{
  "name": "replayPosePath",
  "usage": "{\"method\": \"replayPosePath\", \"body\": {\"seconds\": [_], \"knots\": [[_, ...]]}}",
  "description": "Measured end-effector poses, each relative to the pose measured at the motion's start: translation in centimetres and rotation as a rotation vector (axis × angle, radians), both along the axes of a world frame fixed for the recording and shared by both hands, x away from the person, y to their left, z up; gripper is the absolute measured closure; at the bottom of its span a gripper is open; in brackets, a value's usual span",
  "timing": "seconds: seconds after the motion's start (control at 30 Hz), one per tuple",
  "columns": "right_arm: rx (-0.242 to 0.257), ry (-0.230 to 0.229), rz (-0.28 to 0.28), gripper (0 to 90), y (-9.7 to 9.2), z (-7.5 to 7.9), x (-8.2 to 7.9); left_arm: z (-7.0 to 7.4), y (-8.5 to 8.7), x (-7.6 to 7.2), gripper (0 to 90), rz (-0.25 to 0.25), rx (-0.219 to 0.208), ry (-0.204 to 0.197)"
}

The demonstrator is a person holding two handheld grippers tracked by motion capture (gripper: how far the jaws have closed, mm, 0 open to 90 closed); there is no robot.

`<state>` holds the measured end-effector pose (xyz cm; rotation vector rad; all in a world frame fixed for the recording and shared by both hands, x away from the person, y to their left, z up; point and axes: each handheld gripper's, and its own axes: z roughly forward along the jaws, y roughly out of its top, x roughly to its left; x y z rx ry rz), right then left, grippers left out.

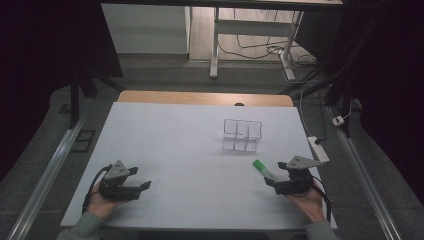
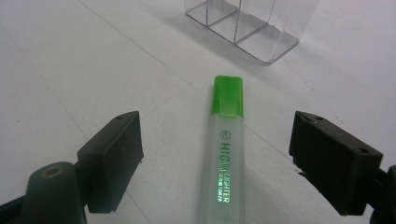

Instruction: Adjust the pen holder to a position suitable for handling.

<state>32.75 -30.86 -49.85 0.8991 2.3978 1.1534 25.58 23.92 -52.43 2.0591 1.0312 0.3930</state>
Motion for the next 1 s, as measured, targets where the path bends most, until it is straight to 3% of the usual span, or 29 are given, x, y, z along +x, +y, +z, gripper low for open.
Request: {"method": "replayPosePath", "body": {"seconds": [0.3, 1.0], "knots": [[0.021, 0.021, -0.012, 18.5, 0.0, 0.1, 0.3, -0.1, 0.1, 0.2, 26.0, -0.002, 0.000, 0.002], [-0.008, 0.027, -0.083, 22.0, 1.5, 1.4, 2.8, 0.0, 0.0, 0.4, 26.0, -0.006, -0.001, 0.002]]}}
